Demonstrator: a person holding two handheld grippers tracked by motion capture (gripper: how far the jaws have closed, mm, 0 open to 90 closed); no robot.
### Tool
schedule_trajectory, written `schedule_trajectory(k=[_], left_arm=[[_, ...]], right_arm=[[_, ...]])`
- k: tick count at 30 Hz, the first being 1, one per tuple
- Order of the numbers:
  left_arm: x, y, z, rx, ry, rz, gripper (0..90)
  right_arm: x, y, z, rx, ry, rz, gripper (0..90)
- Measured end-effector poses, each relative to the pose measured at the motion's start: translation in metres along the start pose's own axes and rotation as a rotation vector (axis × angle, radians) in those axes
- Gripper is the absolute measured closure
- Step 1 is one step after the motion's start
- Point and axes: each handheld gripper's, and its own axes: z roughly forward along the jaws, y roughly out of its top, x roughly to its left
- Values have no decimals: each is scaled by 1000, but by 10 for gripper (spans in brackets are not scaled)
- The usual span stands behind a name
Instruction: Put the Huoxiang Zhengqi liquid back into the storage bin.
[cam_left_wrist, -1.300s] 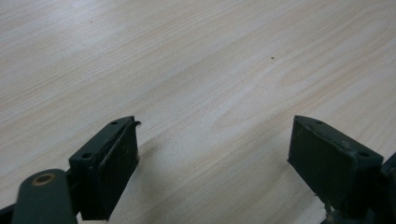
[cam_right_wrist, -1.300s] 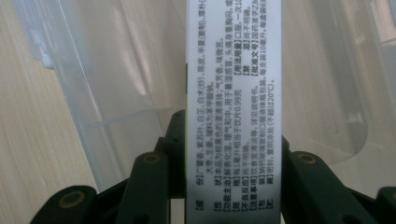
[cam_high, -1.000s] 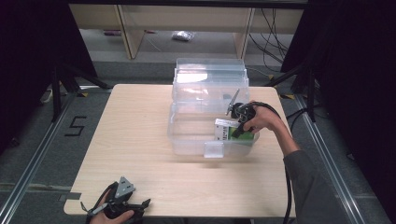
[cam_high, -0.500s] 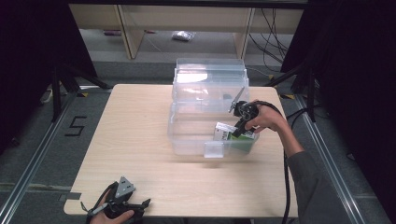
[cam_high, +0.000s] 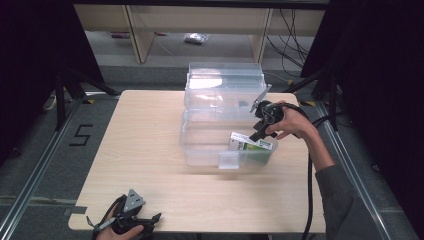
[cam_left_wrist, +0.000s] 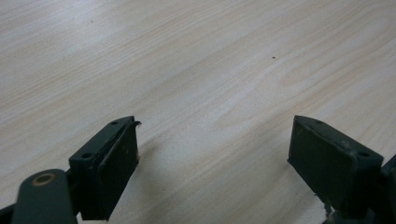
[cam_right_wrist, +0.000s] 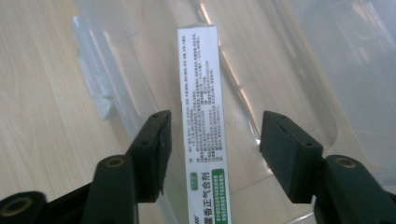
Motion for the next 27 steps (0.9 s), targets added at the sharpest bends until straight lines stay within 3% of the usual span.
schedule_trajectory(k=[4,13,22,25,27], left_arm=[[0,0,0,1,-1,1,154],[0,0,0,1,-10,0,154],[0,0,1,-3,9,-3,154],[0,0,0,0,-6,-2,154],[0,0,0,-1,-8,-9,154]], right_arm=[[2,2,-4,-31,-33,61,323],[14,1,-14,-132,-66,192,249],[31,-11,-19,-221,-83,224,239],[35,-17,-20,-244,-92,247,238],[36,-21,-20,-281,-99,225,235]])
